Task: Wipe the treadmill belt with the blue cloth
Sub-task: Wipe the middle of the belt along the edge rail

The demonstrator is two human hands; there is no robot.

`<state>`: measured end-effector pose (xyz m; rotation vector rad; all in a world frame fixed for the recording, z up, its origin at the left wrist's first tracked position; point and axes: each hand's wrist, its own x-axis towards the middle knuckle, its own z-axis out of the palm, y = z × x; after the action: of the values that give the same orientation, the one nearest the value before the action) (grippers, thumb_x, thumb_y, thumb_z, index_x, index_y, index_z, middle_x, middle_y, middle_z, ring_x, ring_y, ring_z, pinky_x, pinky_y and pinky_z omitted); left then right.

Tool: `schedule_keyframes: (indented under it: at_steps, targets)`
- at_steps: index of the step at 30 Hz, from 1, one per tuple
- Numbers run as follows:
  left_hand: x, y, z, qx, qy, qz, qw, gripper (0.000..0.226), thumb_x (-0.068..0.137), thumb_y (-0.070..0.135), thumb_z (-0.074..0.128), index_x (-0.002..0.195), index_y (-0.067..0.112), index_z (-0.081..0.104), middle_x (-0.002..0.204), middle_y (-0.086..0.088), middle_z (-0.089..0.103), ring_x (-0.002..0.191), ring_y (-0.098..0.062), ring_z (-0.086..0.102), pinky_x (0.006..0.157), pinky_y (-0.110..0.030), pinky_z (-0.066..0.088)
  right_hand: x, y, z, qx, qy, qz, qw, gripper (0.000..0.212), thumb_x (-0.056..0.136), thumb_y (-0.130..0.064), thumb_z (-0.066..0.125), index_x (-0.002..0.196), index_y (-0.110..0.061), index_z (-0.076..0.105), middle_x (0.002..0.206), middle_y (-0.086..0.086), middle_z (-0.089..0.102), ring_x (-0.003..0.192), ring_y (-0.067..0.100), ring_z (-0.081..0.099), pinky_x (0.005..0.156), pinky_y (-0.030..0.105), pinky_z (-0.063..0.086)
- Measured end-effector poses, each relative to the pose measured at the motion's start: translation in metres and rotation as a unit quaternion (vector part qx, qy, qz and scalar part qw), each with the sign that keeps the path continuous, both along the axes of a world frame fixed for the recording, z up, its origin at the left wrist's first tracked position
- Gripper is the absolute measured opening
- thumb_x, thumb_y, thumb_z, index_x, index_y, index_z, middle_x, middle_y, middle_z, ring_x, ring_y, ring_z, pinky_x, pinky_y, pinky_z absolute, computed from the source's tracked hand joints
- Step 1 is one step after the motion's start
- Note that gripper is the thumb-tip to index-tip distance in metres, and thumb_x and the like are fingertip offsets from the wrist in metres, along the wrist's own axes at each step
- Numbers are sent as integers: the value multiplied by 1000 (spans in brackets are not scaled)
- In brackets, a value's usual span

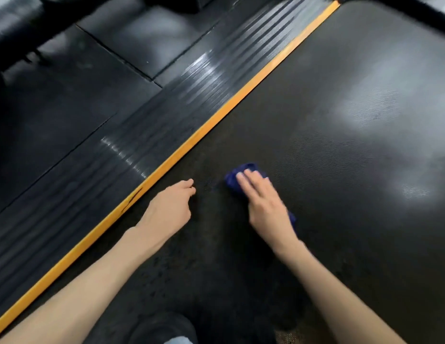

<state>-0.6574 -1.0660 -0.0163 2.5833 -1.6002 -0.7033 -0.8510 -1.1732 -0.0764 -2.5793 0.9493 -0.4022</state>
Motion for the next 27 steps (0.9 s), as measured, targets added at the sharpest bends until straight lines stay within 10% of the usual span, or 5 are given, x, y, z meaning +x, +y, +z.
schedule_keyframes:
  at_steps: [6, 13, 20, 27]
  targets:
    - [-10, 25, -2, 38, 56, -26, 997, 73, 89, -1, 41, 149, 23, 8, 154, 18, -12, 115, -10, 52, 66, -9, 42, 56, -63, 11, 83, -38, -268, 959, 55, 91, 2, 41, 144, -7, 31, 150, 11, 31, 140, 25, 24, 117, 33, 10]
    - [-4, 23, -5, -36, 73, -12, 997, 66, 86, 2, 45, 146, 19, 25, 155, 6, 15, 139, -14, 27, 112, -29, 29, 67, 6, 9, -13, -12, 133, 991, 61, 80, -1, 59, 138, -11, 45, 141, 8, 47, 130, 23, 45, 112, 37, 24]
    - [-1, 23, 2, -32, -17, -69, 997, 60, 90, 9, 46, 146, 19, 25, 152, -4, 21, 135, -19, 25, 103, -29, 35, 61, -82, 11, 51, -35, -230, 971, 55, 89, -1, 44, 142, -7, 36, 147, 14, 37, 137, 30, 31, 116, 39, 10]
    - [1, 12, 0, 5, -34, -60, 998, 59, 89, 18, 46, 145, 25, 28, 148, 2, 31, 127, -14, 35, 103, -31, 40, 94, 8, 10, 24, -51, 141, 988, 45, 84, -6, 58, 129, -7, 55, 132, 13, 55, 123, 28, 51, 110, 38, 26]
